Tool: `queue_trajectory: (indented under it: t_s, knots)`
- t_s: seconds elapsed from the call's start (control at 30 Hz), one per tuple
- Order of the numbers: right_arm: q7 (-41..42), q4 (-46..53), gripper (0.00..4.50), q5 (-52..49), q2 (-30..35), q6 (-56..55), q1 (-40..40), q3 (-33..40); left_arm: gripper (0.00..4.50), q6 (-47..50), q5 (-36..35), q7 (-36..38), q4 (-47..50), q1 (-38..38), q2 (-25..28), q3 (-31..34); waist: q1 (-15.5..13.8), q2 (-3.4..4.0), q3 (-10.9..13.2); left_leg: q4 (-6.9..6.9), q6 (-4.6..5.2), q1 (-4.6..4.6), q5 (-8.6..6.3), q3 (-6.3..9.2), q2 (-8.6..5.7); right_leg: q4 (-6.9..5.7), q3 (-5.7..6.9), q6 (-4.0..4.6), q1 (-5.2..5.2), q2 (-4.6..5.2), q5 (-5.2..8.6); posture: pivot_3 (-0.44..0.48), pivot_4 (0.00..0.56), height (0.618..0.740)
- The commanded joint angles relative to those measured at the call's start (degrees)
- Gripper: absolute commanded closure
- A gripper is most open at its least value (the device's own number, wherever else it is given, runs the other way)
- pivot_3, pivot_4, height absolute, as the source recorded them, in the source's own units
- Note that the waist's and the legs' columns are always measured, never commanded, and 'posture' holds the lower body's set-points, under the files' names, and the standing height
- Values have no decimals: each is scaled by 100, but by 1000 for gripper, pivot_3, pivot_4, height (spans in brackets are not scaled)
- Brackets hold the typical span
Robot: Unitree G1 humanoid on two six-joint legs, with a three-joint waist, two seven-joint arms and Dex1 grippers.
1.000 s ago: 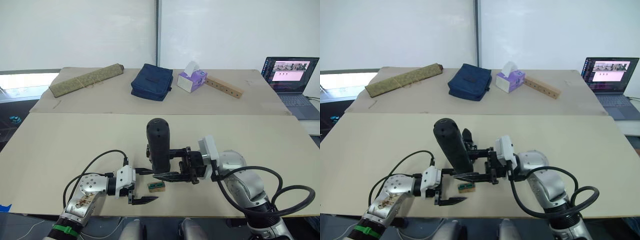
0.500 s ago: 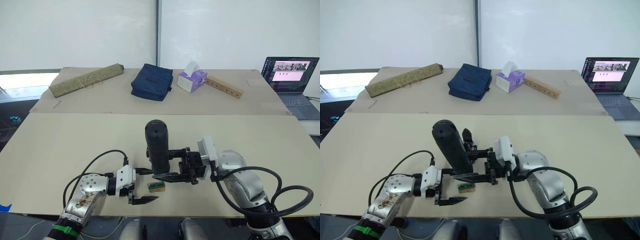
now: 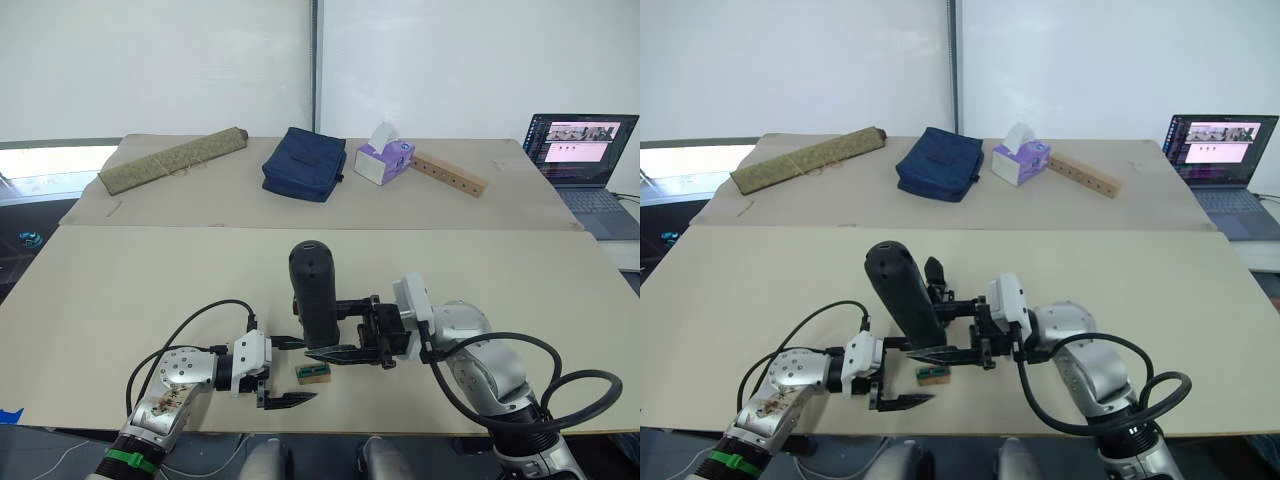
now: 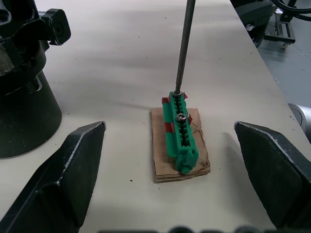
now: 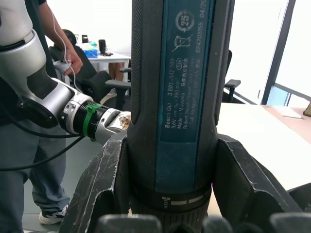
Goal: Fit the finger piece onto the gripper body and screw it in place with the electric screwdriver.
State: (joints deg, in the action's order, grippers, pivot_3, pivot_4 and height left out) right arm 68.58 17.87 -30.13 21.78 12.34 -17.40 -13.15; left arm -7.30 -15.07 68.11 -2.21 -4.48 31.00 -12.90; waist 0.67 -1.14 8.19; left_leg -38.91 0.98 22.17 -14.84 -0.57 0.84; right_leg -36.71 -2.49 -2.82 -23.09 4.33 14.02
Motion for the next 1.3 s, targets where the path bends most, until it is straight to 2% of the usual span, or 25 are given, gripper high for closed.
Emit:
queue_trajectory:
  t_s: [0.03,0.8,1.3]
  knots:
    - [34,96,2569,-38,-32,-216,-39,4,0,85,149,-15,-146,65,-39,-172,-1,0,0,0,0,0,0,0,0,0,0,0,0,0,0,0,150,740]
    - [16,354,2569,-279,-90,-110,-205,50,0,-72,-93,75,-47,119,-59,13,0,0,1,1,0,5,0,1,0,4,1,0,-3,2,1,0,150,740]
    - [-300,768,2569,-728,40,330,-458,318,0,-236,-920,547,399,156,263,733,8,-2,18,3,0,13,0,4,5,4,4,3,-13,3,2,0,150,740]
